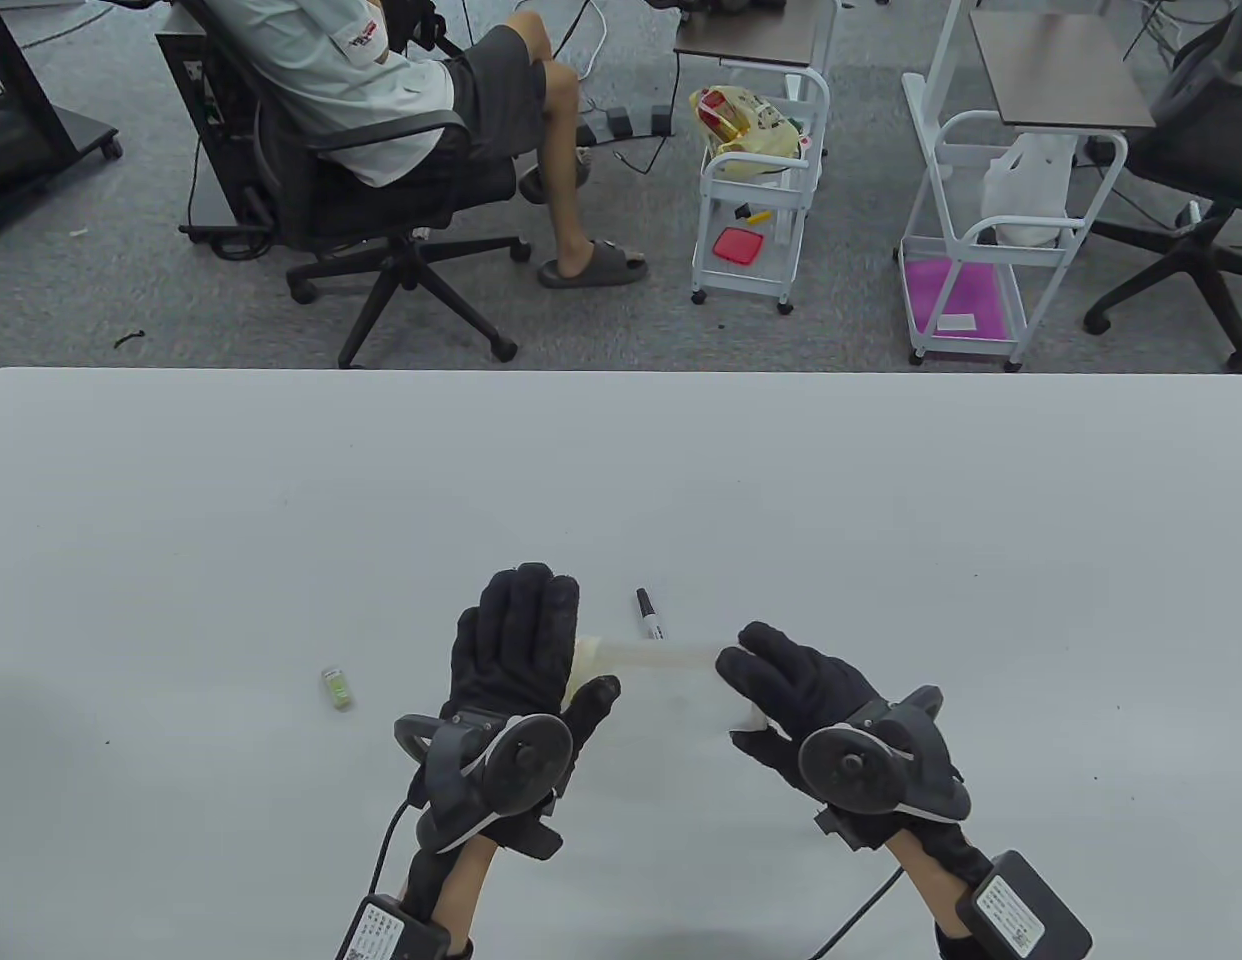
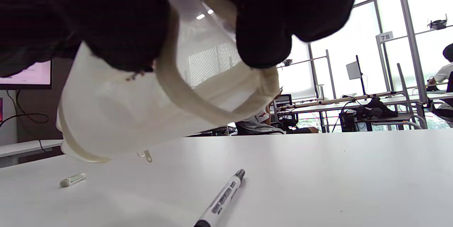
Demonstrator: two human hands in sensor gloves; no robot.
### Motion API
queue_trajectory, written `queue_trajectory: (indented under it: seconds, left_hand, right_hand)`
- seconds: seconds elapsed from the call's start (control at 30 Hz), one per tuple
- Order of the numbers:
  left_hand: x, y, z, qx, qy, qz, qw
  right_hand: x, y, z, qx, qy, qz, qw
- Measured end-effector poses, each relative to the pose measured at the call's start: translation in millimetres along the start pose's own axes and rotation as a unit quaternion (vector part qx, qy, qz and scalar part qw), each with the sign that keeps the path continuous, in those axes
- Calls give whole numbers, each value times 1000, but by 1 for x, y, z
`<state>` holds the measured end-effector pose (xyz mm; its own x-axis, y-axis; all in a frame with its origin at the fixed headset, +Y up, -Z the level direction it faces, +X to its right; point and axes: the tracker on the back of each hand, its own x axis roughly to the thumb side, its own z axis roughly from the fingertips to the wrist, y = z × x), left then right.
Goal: Put marker and eraser into the pencil pouch
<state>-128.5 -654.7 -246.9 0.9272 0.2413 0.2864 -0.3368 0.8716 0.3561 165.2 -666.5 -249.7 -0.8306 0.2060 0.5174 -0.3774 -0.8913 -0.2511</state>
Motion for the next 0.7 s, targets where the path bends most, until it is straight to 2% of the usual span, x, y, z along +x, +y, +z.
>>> queue_trajectory:
  seconds: [0.1,0.2,0.3,0.37,0.43,0.53,0.57,0.63,0.7]
  left_hand:
    - [-9,-4,-2,-12,24,52,998]
    - [-23,-12,-4,-30,65,145,987]
    - [-41,-23,-6,-64,109,279,952]
    - [-51,-33,-6,-93,142,377,911]
    - [-62,-48,-6,-136,174,473,853]
    - [-70,-67,-4,-199,197,549,788]
    - [-71,-71,-3,-210,195,566,773]
    - [-73,-81,-2,-249,193,611,726]
    - [-73,-88,-1,-271,193,631,701]
  right_hand:
    - [-15,-12,6,-28,17,-10,999]
    - [-31,-23,13,-63,42,-23,997]
    - [-41,-28,20,-90,48,-26,994]
    - [-42,-30,24,-104,39,-15,994]
    - [-39,-31,27,-125,18,13,992]
    - [-33,-31,28,-135,-2,33,990]
    - [-31,-30,29,-135,-7,34,990]
    - [-26,-28,29,-136,-21,47,989]
    - [-20,-27,29,-141,-40,54,988]
